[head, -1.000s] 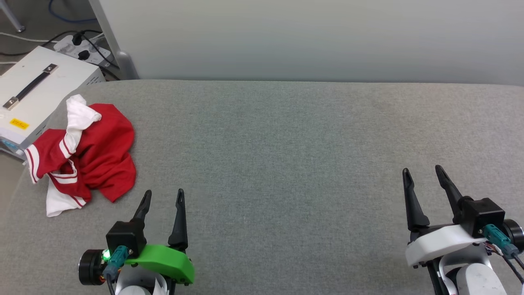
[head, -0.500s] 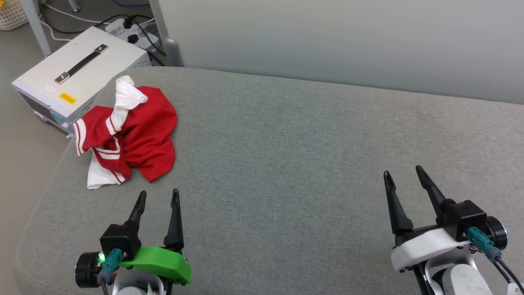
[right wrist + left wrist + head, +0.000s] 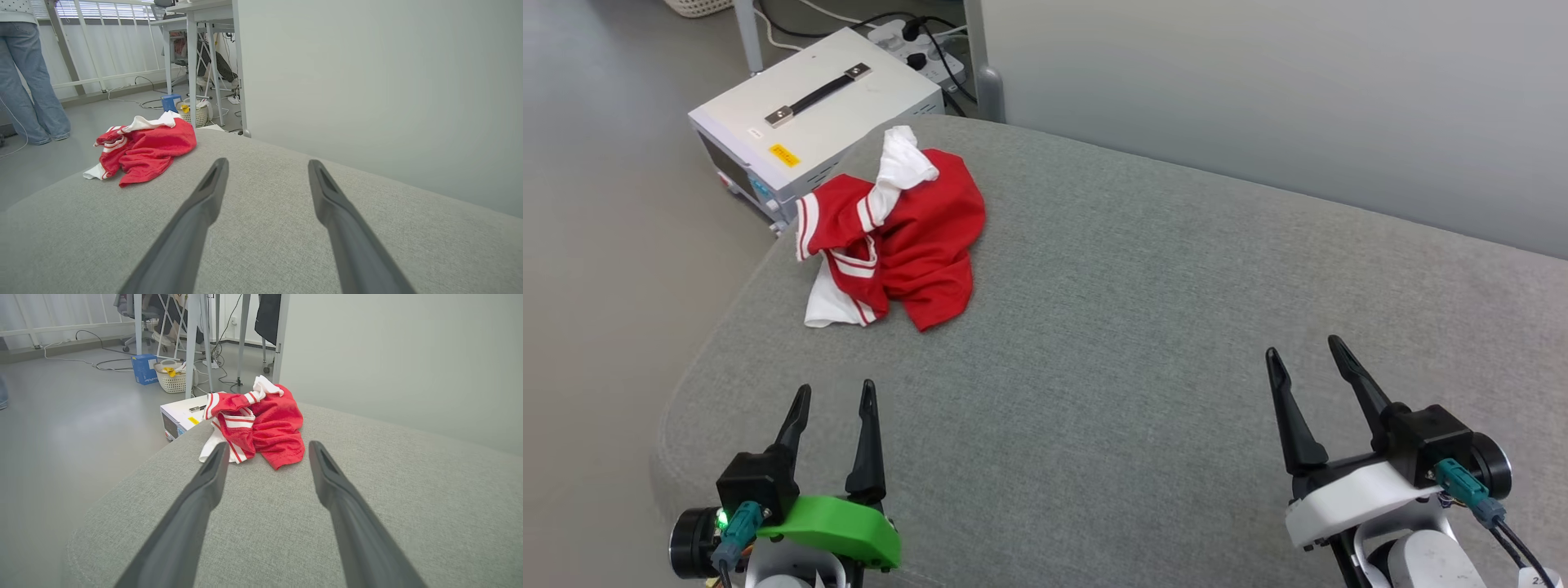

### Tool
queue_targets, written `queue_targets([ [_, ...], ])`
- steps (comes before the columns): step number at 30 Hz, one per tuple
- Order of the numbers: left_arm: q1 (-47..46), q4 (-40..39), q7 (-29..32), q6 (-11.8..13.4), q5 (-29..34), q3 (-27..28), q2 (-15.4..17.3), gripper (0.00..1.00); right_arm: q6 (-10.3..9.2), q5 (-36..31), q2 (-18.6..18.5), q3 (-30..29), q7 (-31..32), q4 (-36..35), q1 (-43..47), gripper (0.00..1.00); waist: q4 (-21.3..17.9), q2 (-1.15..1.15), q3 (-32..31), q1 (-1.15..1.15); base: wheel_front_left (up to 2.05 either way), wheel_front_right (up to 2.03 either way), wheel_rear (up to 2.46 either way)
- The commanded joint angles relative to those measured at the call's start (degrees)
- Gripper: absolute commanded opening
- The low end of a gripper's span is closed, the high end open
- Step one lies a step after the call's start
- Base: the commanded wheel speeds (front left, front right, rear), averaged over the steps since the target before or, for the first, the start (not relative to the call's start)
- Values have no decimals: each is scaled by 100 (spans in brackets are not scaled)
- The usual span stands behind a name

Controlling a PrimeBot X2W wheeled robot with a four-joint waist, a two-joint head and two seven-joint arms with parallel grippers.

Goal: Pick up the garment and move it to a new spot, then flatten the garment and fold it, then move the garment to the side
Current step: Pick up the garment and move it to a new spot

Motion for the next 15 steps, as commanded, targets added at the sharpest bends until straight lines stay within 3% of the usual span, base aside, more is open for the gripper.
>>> queue_targets([
  [1, 87, -5, -34, -37, -26, -3, -24, 100, -4, 32, -9, 12, -45, 14, -10, 100, 248, 68, -41, 0, 0, 0, 0],
  [15, 70, -76, -34, -39, 34, -46, -24, 100, -4, 26, -9, 26, -45, -11, -37, 100, 510, 68, 26, 0, 0, 0, 0],
])
